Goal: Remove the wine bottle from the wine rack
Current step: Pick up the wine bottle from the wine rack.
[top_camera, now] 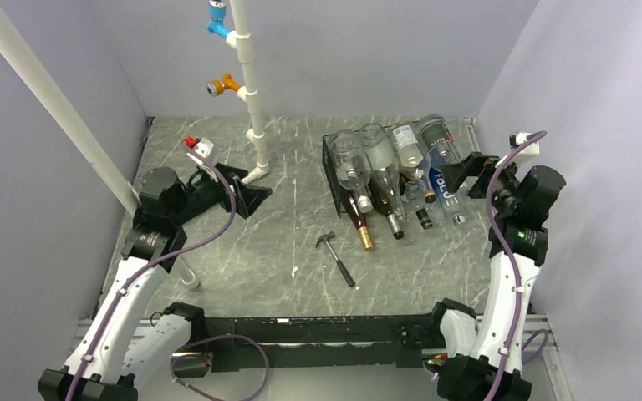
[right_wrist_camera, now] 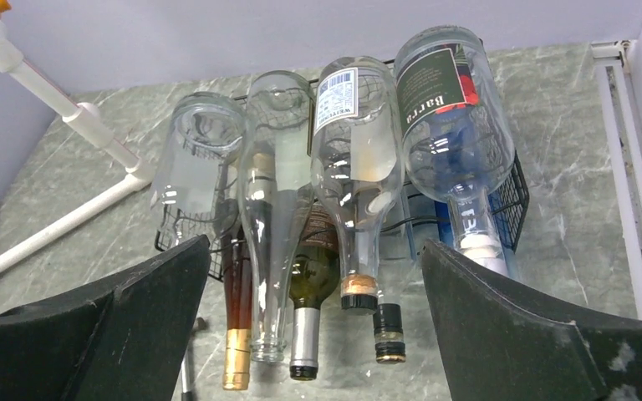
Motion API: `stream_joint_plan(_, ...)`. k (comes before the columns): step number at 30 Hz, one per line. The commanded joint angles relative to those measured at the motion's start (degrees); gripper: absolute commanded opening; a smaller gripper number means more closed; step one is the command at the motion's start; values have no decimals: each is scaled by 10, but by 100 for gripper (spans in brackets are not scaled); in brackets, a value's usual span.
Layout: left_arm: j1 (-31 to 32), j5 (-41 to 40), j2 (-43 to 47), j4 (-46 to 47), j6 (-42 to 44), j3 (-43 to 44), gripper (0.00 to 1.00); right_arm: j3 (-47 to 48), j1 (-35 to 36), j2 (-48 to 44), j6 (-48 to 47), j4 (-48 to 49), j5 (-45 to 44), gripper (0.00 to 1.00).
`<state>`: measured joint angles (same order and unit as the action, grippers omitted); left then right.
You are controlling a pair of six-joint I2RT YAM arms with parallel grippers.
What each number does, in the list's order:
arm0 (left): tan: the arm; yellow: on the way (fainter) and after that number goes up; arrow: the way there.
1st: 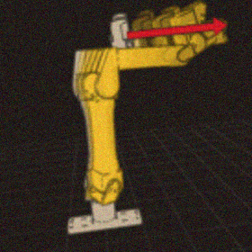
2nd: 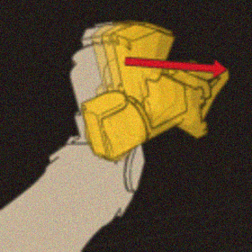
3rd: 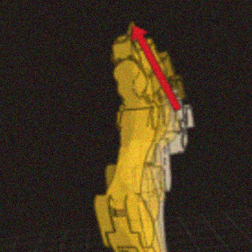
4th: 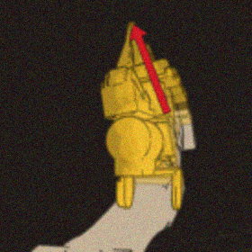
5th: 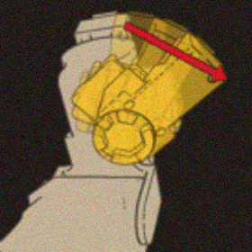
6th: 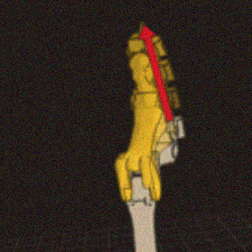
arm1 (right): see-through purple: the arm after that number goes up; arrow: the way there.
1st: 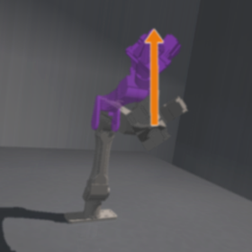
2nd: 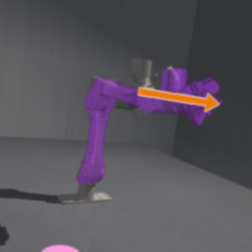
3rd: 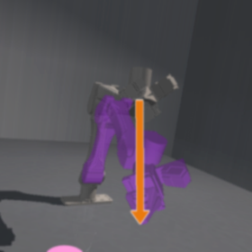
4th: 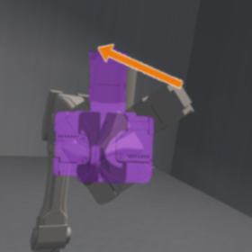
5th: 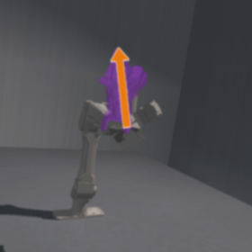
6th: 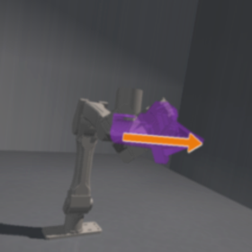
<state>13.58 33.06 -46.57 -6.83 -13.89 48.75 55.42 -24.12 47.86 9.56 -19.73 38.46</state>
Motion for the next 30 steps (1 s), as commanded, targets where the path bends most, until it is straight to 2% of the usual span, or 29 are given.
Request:
stream_joint_plan(1, 2, 52, -16, 39, -29, -4, 99, -18, -9, -13, 22, 38, 6, 100)
stream_joint_plan(7, 2, 55, -32, 22, -26, 1, 99, -58, -11, -22, -9, 59, 70, 100)
stream_joint_plan(15, 3, 64, -41, 26, -30, -3, 99, -100, -13, -33, -61, 92, 111, 100)
stream_joint_plan(19, 6, 75, -49, 25, -32, -1, 99, -112, -13, -25, -98, 97, 182, 100)
stream_joint_plan(23, 16, 60, -52, 10, -16, 2, 99, -93, 1, 10, -194, 35, 264, 100)
stream_joint_plan(27, 32, 42, -61, 3, -6, 3, 99, -73, 40, 25, -282, -38, 244, 100)
stream_joint_plan(30, 43, 34, -70, -1, -1, 4, 99, -71, 45, 19, -308, -65, 239, 100)
